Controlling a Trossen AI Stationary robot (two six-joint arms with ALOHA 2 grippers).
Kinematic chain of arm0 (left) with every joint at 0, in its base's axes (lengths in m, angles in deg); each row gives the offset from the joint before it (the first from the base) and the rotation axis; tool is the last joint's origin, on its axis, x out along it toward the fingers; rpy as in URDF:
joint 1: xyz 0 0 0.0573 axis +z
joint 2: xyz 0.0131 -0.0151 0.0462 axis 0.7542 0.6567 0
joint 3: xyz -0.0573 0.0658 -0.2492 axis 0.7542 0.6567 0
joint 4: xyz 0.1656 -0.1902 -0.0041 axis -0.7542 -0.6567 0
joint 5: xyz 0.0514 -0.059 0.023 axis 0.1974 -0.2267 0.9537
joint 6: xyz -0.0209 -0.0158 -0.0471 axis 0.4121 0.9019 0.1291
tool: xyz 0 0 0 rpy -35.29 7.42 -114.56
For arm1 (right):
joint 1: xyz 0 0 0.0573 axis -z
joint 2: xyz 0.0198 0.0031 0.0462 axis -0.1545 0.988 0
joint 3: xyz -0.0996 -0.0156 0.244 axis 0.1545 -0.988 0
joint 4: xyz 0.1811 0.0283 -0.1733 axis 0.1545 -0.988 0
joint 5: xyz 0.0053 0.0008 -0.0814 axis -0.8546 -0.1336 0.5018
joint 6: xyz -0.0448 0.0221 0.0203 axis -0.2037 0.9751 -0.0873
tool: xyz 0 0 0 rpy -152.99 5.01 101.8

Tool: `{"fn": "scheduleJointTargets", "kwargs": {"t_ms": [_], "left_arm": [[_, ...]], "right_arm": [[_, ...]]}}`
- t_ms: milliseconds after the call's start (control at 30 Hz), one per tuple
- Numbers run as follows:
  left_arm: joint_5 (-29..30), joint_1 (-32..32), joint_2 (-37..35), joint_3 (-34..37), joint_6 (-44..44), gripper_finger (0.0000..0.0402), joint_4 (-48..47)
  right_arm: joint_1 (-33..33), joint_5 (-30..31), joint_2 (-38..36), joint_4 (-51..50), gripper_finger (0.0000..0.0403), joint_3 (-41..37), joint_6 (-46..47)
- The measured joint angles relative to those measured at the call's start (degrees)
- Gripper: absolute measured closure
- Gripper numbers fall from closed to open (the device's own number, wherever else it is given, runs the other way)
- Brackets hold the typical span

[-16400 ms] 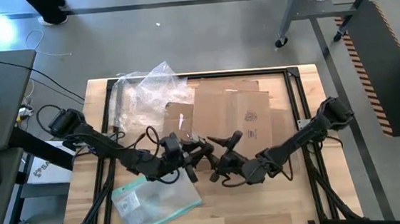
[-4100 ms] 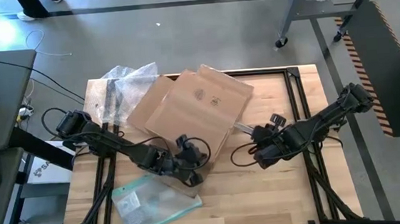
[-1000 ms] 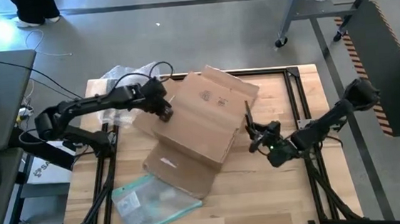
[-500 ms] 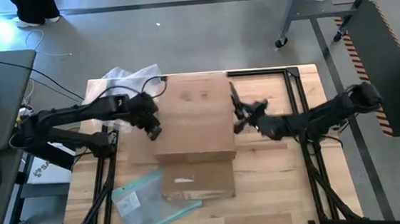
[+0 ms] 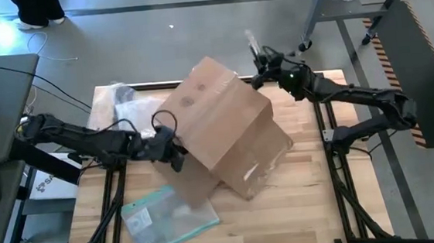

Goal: Unpack boxes
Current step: Break down cardboard box until it is fully flat

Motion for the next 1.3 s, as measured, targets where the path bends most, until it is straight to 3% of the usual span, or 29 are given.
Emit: {"fn": "scheduleJointTargets", "kwargs": {"t_ms": [133,267,333,567,667,800,933,1167,1233,1300], "left_arm": [[4.00,-2.38,-0.31,-0.13,1.08,0.0401,0.90],[5.56,-2.57,0.43,-0.13,1.65,0.0401,0.83],[6.35,-2.48,1.03,-0.41,1.68,0.0401,2.48],[6.61,-2.63,3.95,-0.31,0.70,0.0401,4.75],[9.40,-3.06,4.83,-1.51,-2.24,0.0401,4.05],[12.03,-1.47,4.74,-6.27,-9.16,0.0401,2.42],[10.21,6.97,4.75,-10.75,-19.13,0.0401,-0.89],[-1.04,28.43,6.47,-12.12,-37.18,0.0401,0.11],[-6.11,34.55,8.18,-12.13,-41.47,0.0401,1.38],[-13.73,39.50,10.64,-12.11,-45.03,0.0401,3.60]], "right_arm": [[-3.63,2.84,-1.86,-10.33,0.0279,5.33,-4.56],[-6.88,12.40,-2.17,-17.26,0.0279,7.53,-7.93],[-7.57,14.15,-2.05,-18.34,0.0279,7.88,-9.49],[-5.81,15.53,-2.63,-19.02,0.0279,8.25,-13.47],[-9.33,9.63,-4.75,-20.18,0.0279,8.25,-13.47],[-19.97,3.50,-7.74,-28.12,0.0279,8.25,-6.89],[-36.42,5.15,-9.00,-34.55,0.0279,8.25,1.65],[-65.17,28.30,-5.70,-45.72,0.0279,6.42,29.84],[-70.84,34.22,-4.52,-46.31,0.0279,3.37,40.30],[-74.58,35.95,-3.26,-46.23,0.0279,-0.41,50.56]]}}
